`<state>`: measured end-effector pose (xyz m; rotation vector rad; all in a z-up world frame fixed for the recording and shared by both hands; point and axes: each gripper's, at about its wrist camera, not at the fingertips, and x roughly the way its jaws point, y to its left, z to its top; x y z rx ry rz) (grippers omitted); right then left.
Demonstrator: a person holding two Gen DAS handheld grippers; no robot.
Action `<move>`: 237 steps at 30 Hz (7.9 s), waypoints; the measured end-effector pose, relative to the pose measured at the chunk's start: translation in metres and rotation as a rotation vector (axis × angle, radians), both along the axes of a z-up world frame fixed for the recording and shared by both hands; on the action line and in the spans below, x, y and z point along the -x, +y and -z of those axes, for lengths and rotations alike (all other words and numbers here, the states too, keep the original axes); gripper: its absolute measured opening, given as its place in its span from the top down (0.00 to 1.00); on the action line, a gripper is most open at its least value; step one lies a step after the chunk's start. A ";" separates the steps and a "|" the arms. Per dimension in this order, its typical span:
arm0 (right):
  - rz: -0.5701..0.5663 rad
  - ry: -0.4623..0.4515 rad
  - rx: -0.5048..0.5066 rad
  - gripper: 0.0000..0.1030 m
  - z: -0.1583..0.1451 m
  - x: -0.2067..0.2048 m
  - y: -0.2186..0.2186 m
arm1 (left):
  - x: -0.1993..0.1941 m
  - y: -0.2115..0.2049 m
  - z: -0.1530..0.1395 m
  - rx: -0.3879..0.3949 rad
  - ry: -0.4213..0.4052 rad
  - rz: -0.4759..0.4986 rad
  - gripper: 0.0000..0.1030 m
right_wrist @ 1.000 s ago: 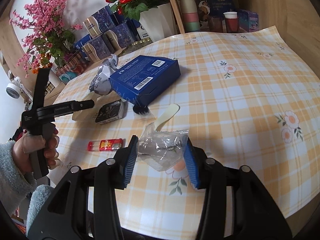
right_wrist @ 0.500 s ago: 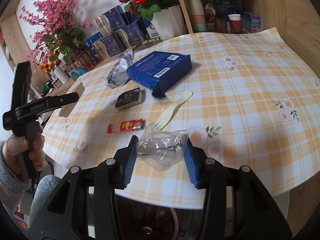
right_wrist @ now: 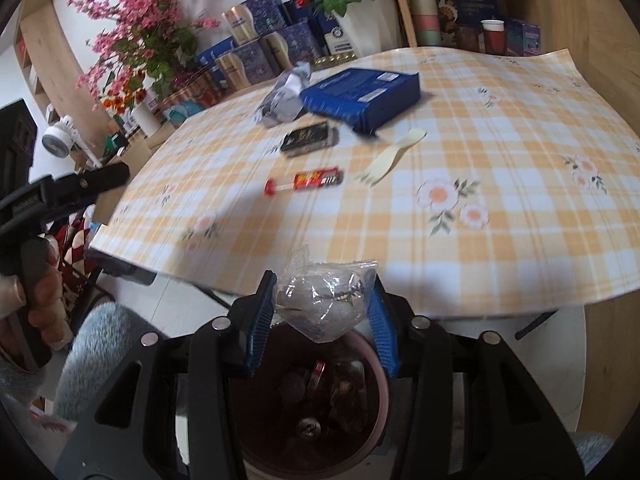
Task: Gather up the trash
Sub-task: 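Carry the wrapper over the bin with the right tool while the left tool carries the plate, then open the right tool to drop the clear wrapper into the bin, then lower the beige round plate into the brown bin and open the left tool, then move both open tools back over the table toward the remaining trash, then grasp the blue Luckin coffee box with the right tool, then grasp the crumpled newspaper with the left tool while the right tool holds the box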
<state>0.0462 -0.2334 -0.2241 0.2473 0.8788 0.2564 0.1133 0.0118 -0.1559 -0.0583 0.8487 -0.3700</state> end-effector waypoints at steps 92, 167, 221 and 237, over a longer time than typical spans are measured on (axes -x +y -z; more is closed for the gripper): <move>0.306 -0.100 0.141 0.07 -0.008 0.046 -0.027 | 0.084 -0.045 0.125 -0.200 0.213 0.337 0.08; -0.020 -0.013 0.472 0.06 -0.047 -0.251 0.027 | -0.108 0.093 0.003 -0.078 -0.148 -0.114 0.08; 0.027 0.060 0.344 0.80 -0.071 -0.292 -0.059 | -0.306 -0.043 0.078 -0.121 0.047 0.023 0.12; 0.100 0.044 0.326 0.81 -0.068 -0.265 -0.070 | -0.293 -0.056 0.061 -0.081 0.045 0.117 0.93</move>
